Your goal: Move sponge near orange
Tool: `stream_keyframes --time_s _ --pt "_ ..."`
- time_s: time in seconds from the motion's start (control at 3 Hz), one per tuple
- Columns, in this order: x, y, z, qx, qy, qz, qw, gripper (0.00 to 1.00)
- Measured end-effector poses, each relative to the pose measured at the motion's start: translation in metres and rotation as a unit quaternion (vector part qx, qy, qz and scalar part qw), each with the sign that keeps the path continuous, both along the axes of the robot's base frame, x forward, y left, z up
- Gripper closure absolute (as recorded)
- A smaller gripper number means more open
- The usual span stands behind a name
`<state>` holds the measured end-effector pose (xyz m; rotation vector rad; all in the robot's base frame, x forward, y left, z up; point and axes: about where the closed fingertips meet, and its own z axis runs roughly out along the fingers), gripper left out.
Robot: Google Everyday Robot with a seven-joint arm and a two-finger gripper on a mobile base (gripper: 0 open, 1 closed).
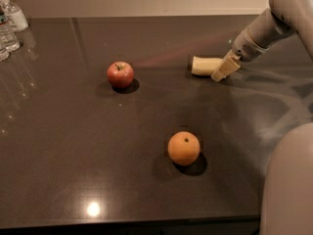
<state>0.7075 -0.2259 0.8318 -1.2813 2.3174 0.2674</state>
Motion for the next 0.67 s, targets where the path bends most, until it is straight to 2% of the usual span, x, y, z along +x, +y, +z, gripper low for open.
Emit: stream_keyframes --time_s 0.67 --pt "-0.008 0.005 0.018 0.013 -0.014 0.009 0.9998 0.88"
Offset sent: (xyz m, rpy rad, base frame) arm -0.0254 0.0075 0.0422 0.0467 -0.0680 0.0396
